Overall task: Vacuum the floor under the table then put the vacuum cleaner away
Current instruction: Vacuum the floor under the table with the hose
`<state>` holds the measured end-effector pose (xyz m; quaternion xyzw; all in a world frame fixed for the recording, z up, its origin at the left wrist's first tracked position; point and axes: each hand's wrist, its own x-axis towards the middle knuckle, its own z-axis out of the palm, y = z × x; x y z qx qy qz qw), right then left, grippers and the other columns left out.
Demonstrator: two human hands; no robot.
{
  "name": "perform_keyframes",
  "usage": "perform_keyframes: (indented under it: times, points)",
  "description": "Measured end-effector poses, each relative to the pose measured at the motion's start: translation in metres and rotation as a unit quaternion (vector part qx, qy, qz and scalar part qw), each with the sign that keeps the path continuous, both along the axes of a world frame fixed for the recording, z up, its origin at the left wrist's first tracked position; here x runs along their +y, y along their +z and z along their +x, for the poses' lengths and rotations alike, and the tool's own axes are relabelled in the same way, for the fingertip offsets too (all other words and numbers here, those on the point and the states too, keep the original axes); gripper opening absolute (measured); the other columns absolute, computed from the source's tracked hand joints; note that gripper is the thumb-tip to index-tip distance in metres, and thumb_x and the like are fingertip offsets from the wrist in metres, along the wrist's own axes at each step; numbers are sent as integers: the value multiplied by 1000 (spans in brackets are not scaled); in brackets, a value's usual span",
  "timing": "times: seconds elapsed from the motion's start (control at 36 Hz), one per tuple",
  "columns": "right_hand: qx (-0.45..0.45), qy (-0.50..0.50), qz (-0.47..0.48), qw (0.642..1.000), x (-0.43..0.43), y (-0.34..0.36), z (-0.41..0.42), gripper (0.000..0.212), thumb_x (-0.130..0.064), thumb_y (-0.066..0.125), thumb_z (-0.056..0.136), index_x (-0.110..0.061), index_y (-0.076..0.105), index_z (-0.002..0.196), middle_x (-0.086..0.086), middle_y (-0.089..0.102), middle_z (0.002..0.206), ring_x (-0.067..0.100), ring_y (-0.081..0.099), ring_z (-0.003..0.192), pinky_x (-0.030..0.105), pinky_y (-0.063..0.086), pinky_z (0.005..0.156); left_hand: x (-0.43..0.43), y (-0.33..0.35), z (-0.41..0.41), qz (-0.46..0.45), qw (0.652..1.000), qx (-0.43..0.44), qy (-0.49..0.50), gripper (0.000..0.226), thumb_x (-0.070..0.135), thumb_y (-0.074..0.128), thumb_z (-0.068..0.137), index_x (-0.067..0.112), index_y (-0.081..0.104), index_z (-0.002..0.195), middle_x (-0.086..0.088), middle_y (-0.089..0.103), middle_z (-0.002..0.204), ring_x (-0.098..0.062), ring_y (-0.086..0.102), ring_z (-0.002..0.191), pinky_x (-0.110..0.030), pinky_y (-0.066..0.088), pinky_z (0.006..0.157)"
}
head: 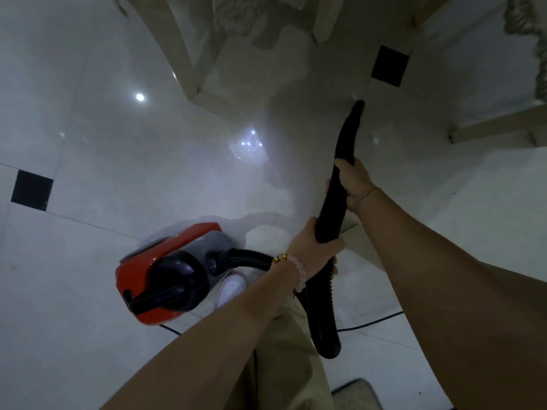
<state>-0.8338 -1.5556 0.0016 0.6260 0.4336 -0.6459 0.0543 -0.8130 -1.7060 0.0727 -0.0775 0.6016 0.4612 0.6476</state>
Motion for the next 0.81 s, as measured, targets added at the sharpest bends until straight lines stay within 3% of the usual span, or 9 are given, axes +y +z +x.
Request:
perform_keyframes:
  times: [0.08, 0.25, 0.39, 0.56, 0.72, 0.81]
  points:
    - [8, 42, 4, 999, -1, 7, -5, 25, -18, 43, 98, -9, 48, 122, 9, 46, 77, 20, 45, 54, 17, 41, 34, 1, 1, 1, 1, 1000, 2, 2, 18, 15, 57, 87, 15, 43, 99, -13, 56, 71, -21, 55, 49, -28, 51, 50]
    - [23, 91, -24, 995, -15, 21, 2, 12, -17, 40, 98, -14, 47, 108, 8, 46, 73, 19, 45, 51, 19, 43, 37, -9, 10, 15, -1, 1000, -3, 6, 19, 13, 57, 87, 16, 41, 97, -13, 54, 70, -21, 53, 50, -28, 50, 49]
    - [6, 60, -7, 998, -26, 22, 14, 12, -16, 40, 98, -11, 48, 106, 9, 47, 73, 19, 44, 52, 16, 40, 34, -21, 12, 22, -2, 1000, -10, 5, 16, 14, 57, 87, 17, 42, 93, -13, 54, 69, -19, 53, 50, -25, 49, 46]
    - [-20, -13, 3, 1000, -35, 19, 29, 9, -15, 41, 98, -13, 45, 106, 7, 44, 75, 19, 43, 52, 17, 42, 35, -29, 12, 25, -5, 999, -24, -22, 25, 13, 56, 87, 12, 43, 109, -11, 54, 68, -18, 54, 50, -27, 50, 49]
    - [-17, 3, -16, 1000, -46, 27, 45, 11, -16, 43, 98, -11, 48, 107, 9, 45, 75, 20, 43, 54, 17, 42, 34, -41, 15, 39, 1, 999, -27, -38, 19, 13, 57, 86, 17, 40, 92, -8, 54, 65, -18, 54, 48, -30, 50, 51]
    - [0, 18, -33, 999, -53, 35, 54, 10, -15, 43, 98, -10, 51, 97, 9, 46, 71, 19, 42, 54, 16, 41, 35, -49, 15, 50, 4, 999, -31, -42, 20, 14, 58, 86, 18, 39, 89, -8, 54, 64, -17, 54, 47, -28, 49, 50]
